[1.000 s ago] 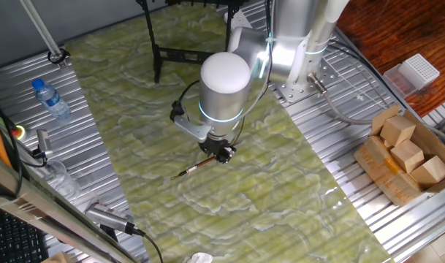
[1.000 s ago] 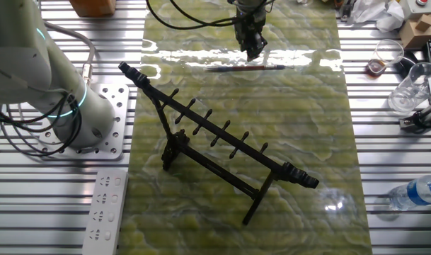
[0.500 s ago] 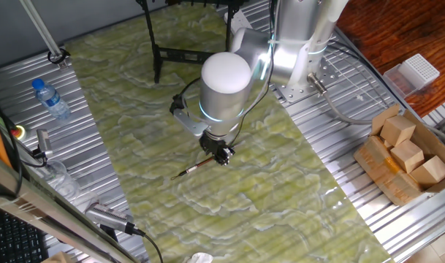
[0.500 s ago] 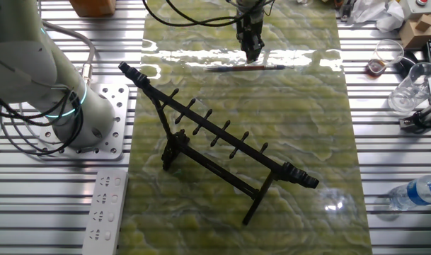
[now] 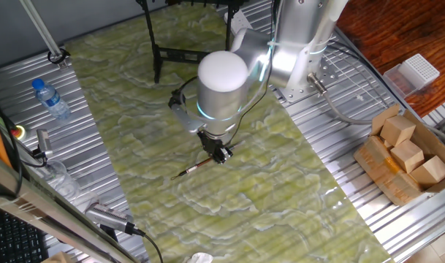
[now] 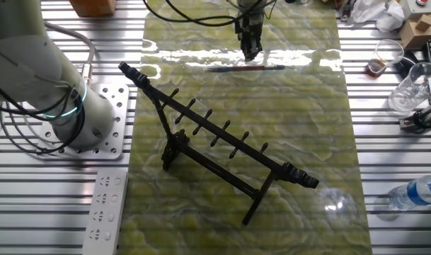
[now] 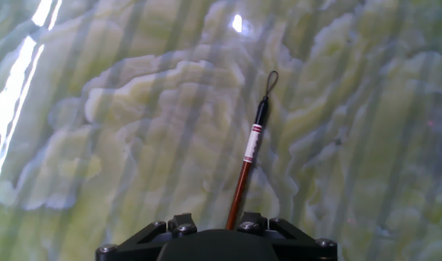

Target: Place the brush on the pen rack

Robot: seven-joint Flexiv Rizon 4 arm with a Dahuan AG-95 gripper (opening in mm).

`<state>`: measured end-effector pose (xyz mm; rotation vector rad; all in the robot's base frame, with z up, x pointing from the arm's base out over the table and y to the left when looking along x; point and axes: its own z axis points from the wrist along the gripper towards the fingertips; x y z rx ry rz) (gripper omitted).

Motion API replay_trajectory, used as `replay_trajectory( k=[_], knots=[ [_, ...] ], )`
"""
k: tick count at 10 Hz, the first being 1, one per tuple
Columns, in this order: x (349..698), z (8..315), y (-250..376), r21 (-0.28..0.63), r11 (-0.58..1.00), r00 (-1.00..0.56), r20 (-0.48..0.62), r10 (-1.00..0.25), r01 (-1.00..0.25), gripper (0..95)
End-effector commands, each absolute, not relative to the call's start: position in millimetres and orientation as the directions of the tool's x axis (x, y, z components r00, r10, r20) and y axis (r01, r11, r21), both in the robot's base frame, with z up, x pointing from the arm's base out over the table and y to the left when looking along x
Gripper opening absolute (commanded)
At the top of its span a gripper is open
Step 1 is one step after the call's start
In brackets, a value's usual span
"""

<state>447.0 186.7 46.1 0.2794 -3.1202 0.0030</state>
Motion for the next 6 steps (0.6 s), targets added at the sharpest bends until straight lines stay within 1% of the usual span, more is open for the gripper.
replay_trajectory(
  k=[1,2,4,6],
  knots=[
    [448.2,44.7,187.5,0.009,0.977,-0.977,0.013,-0.213,-0.213,57.0],
    [448.2,44.7,187.5,0.019,0.979,-0.979,0.013,-0.202,-0.202,76.0],
    [448.2,44.7,187.5,0.005,0.982,-0.982,0.007,-0.188,-0.187,76.0],
    [450.7,37.6,185.0,-0.001,0.988,-0.988,-0.008,-0.154,-0.154,76.0]
  ],
)
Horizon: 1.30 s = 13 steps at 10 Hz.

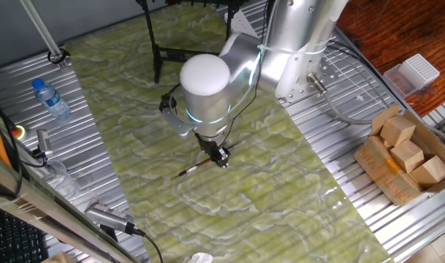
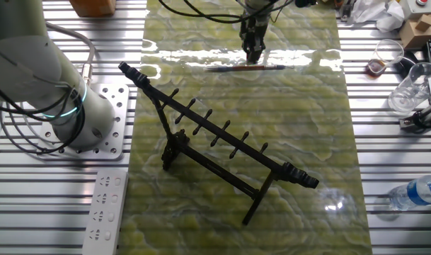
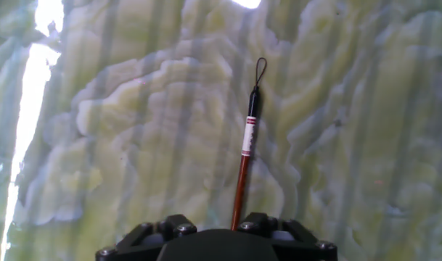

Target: Place the brush on the pen rack

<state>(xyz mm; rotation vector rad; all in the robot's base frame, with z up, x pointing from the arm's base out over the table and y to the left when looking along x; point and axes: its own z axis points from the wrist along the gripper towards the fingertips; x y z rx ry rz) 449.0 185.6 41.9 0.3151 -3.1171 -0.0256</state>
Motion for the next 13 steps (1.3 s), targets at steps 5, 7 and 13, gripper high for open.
replay_trajectory(
  k=[5,7,13],
  knots=[
    [457.9,12.4,176.1,-0.001,0.997,-0.997,-0.002,-0.073,-0.073,38.0],
    [458.0,6.8,172.4,-0.002,0.998,-0.998,-0.002,-0.07,-0.07,38.0],
    [454.2,5.0,164.8,-0.005,0.996,-0.996,0.0,-0.087,-0.087,0.0]
  ],
)
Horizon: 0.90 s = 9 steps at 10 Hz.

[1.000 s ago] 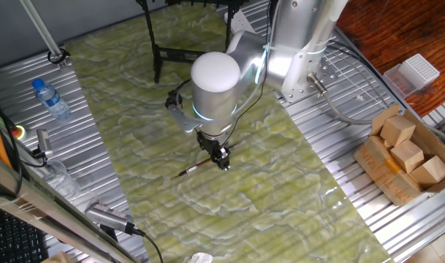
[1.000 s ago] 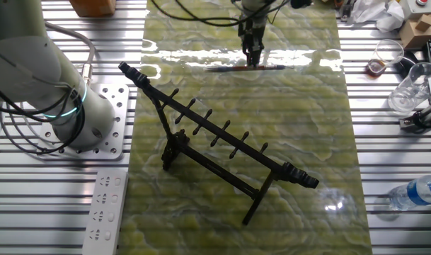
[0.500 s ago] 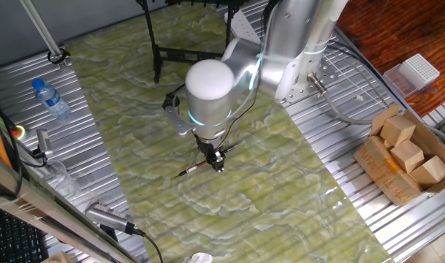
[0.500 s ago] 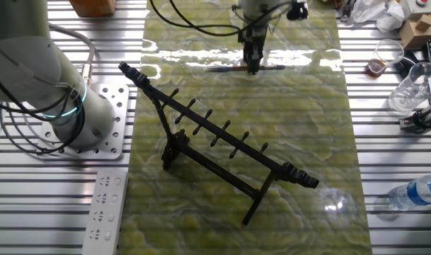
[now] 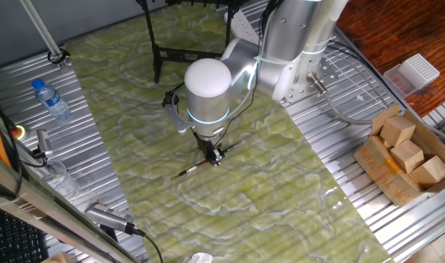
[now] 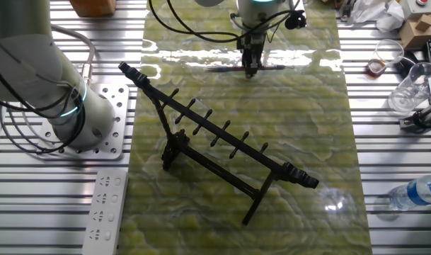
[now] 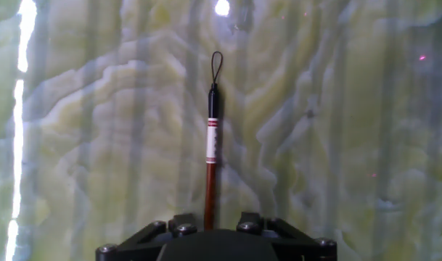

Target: Place the brush on the pen rack

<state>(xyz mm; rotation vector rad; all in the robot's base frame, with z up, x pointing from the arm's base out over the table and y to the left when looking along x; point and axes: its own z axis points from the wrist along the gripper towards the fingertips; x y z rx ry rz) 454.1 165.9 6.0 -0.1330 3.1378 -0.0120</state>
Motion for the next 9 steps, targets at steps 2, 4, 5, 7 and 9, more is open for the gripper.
replay_trajectory(
  k=[2,4,5,7,9],
  knots=[
    [453.9,8.4,165.2,0.0,0.996,-0.996,0.002,-0.085,-0.085,0.0],
    [454.0,7.4,164.9,-0.005,0.995,-0.995,0.0,-0.102,-0.102,0.0],
    [453.1,10.2,165.0,-0.015,0.992,-0.992,0.003,-0.125,-0.125,0.0],
    [451.9,14.7,165.7,-0.023,0.985,-0.986,0.005,-0.169,-0.169,0.0],
    [450.1,20.8,166.7,-0.064,0.973,-0.975,0.025,-0.219,-0.22,0.0]
  ],
)
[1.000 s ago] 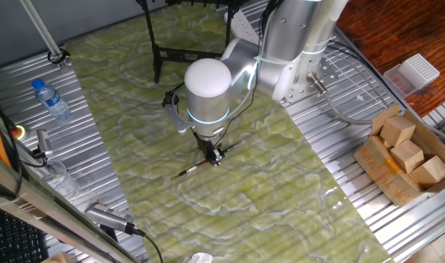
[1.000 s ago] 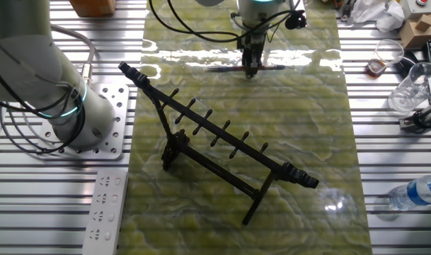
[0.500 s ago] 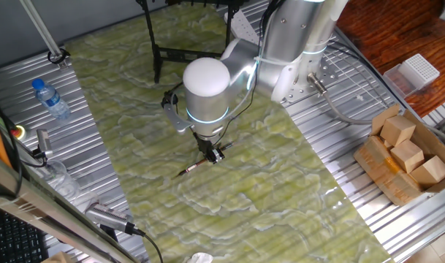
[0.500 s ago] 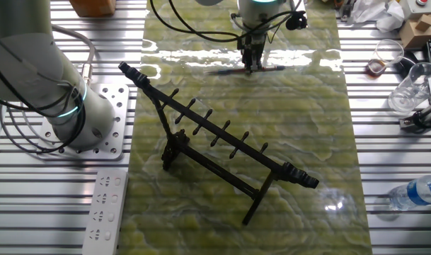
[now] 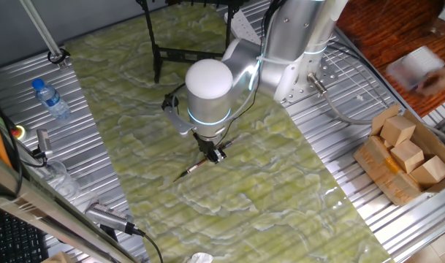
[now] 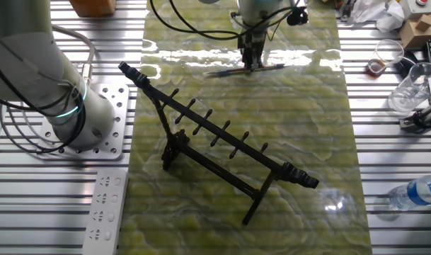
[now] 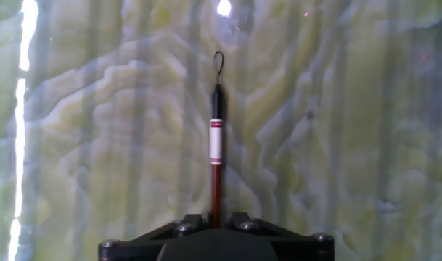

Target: Place the brush on the pen rack

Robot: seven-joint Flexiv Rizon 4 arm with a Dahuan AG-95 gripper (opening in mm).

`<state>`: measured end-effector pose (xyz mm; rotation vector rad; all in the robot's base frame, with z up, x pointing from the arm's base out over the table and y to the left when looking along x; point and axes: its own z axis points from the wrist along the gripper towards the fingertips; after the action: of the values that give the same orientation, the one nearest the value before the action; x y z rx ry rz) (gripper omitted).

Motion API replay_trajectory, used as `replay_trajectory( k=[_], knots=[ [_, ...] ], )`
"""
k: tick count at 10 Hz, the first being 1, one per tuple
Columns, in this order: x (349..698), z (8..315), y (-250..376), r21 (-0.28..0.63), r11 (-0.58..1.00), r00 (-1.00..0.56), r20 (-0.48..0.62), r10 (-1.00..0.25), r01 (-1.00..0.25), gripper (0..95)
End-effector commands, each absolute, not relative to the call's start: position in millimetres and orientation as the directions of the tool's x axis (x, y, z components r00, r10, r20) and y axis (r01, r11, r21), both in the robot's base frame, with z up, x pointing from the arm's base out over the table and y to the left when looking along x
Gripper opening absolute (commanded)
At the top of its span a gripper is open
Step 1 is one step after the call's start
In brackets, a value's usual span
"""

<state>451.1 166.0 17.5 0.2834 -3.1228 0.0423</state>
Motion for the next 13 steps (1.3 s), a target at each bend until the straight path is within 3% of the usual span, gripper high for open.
replay_trajectory(
  k=[1,7,13],
  knots=[
    [449.9,21.3,166.7,-0.07,0.971,-0.974,0.027,-0.226,-0.227,0.0],
    [439.5,32.0,156.4,-0.119,0.953,-0.96,0.042,-0.277,-0.28,0.0],
    [433.4,40.1,152.8,-0.12,0.992,-1.0,-0.005,-0.028,-0.027,0.0]
  ],
)
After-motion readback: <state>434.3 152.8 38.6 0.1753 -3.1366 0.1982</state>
